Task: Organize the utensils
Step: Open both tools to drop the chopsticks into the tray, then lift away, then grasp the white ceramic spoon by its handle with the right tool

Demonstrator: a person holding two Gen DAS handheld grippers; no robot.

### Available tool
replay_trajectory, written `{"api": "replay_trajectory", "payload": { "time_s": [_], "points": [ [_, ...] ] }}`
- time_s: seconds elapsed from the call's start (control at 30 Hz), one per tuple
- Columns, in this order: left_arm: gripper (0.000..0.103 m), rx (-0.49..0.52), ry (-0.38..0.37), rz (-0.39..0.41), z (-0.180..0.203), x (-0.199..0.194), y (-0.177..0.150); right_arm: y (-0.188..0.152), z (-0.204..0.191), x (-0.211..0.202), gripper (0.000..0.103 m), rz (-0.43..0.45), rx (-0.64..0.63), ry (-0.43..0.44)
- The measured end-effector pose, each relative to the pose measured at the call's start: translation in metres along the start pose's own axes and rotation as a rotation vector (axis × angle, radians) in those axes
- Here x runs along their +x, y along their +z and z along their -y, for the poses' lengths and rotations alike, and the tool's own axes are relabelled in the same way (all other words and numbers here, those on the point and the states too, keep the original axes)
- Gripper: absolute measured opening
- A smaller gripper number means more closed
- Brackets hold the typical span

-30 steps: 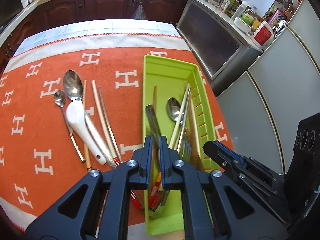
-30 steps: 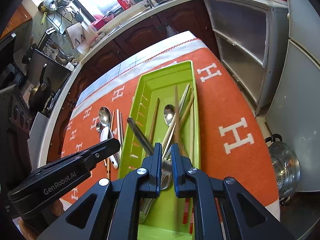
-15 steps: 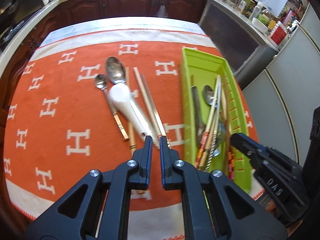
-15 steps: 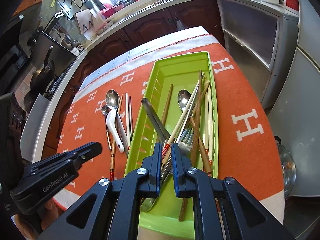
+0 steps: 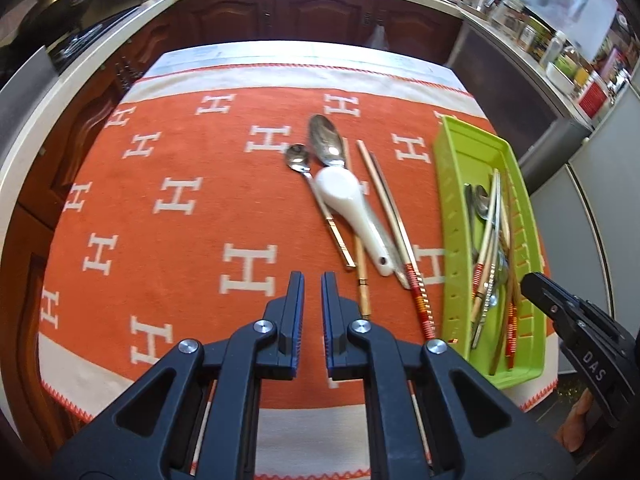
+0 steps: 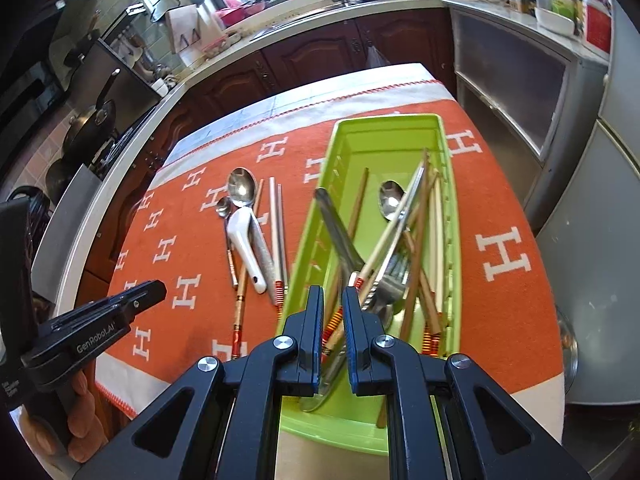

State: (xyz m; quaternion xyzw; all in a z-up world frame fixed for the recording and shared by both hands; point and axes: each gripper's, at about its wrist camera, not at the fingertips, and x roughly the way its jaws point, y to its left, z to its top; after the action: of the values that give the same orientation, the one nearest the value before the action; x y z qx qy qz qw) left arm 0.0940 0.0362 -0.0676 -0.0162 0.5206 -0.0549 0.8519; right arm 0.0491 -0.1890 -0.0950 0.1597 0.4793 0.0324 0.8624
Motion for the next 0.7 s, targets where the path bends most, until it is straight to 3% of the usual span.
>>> {"api": "replay_trajectory", "payload": {
  "time_s": [0.43,0.7],
  "points": [
    [0.006,-0.059,0.016,0.015,-0.034,0.004,0.001,0.016,-0.060,-0.002,0.019,0.005,-0.128,0.032],
    [0.006,-0.102,-0.003,-0.013,-0.056,0.021,0.003,0.034,-0.080,0.030,0.020,-0.045,-0.175,0.052]
  ]
}}
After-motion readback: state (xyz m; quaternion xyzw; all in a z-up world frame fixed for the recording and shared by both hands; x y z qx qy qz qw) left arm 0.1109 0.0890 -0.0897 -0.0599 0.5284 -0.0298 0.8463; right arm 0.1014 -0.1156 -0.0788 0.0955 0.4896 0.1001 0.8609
